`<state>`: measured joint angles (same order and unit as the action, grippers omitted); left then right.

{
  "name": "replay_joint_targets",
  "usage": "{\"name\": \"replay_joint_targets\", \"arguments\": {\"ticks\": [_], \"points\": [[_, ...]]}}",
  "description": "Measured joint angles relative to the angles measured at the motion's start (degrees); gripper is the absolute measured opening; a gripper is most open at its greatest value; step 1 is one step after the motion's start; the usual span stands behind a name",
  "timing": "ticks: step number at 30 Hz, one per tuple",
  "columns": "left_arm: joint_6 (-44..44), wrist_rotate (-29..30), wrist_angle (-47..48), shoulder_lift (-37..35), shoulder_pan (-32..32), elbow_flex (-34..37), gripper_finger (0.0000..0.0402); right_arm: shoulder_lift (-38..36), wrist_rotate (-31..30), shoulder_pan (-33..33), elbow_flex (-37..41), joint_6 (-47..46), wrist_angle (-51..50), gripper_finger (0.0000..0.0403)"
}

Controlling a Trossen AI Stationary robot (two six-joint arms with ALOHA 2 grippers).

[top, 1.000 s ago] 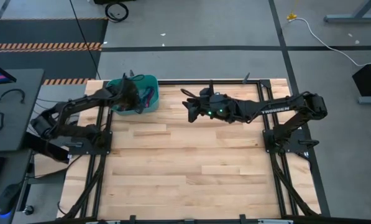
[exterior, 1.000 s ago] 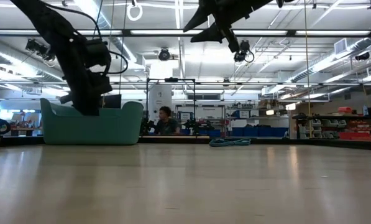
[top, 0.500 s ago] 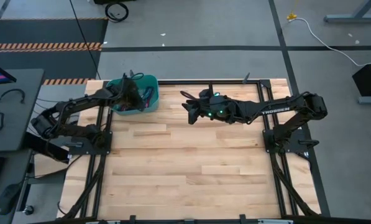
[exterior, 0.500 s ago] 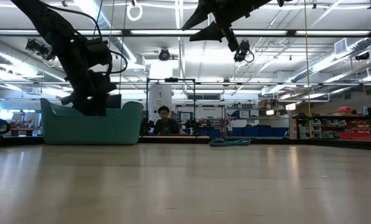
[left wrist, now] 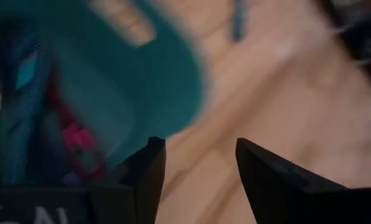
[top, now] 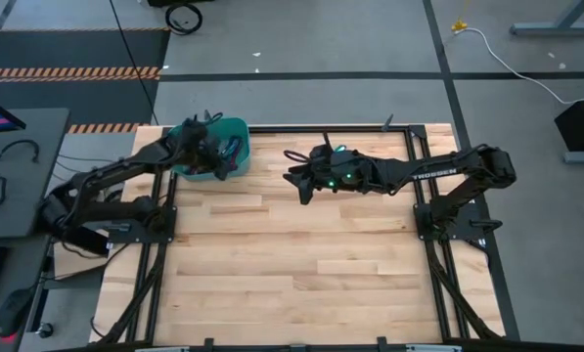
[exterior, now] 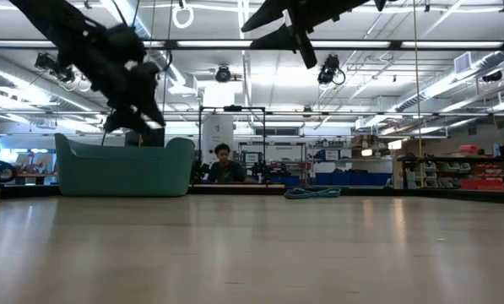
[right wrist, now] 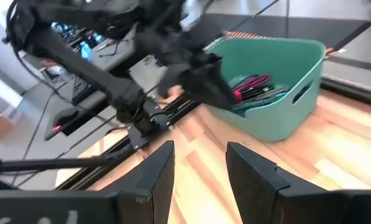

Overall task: Pick and place USB-C Cables
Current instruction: Put the blue charger cable into the green bin

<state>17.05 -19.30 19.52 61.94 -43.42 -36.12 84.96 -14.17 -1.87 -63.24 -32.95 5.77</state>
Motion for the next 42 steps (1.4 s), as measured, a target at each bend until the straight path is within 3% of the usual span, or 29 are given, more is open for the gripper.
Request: {"name": "replay_joint_targets", "arguments": {"ticks": [5,9,15,17,24,35,42], "points": [[-2.7,-1.2,-8.0,-5.2,8.4,0.0,0.0183,-2.9,-7.6,2.6,0.0,1.4,-0.6,0.0149],[-0.3,0.2,-20.6,-5.7,16.2,0.0,0.0173,-6.9,-13.5,6.1,0.0,5.7,-5.0,0.0149],[4.9,9.0,-40.3,0.5,24.6,-0.3,0.0147,-16.4,-22.0,10.1,0.0,6.2,-17.4,0.0149],[4.8,10.1,-41.4,4.4,26.1,-2.6,0.0135,-19.5,-23.6,11.2,0.0,5.9,-21.8,0.0149],[0.2,7.4,-38.0,21.7,27.0,-18.7,0.0101,-26.7,-28.5,14.5,1.6,0.7,-31.7,0.0149],[-6.0,7.6,-5.9,50.3,25.8,-56.3,0.0056,-33.9,-32.7,19.2,12.3,-11.3,-34.9,0.0149],[-2.2,9.2,5.9,64.7,23.4,-71.3,0.0039,-39.2,-34.3,20.8,14.6,-15.5,-37.9,0.0149]]}}
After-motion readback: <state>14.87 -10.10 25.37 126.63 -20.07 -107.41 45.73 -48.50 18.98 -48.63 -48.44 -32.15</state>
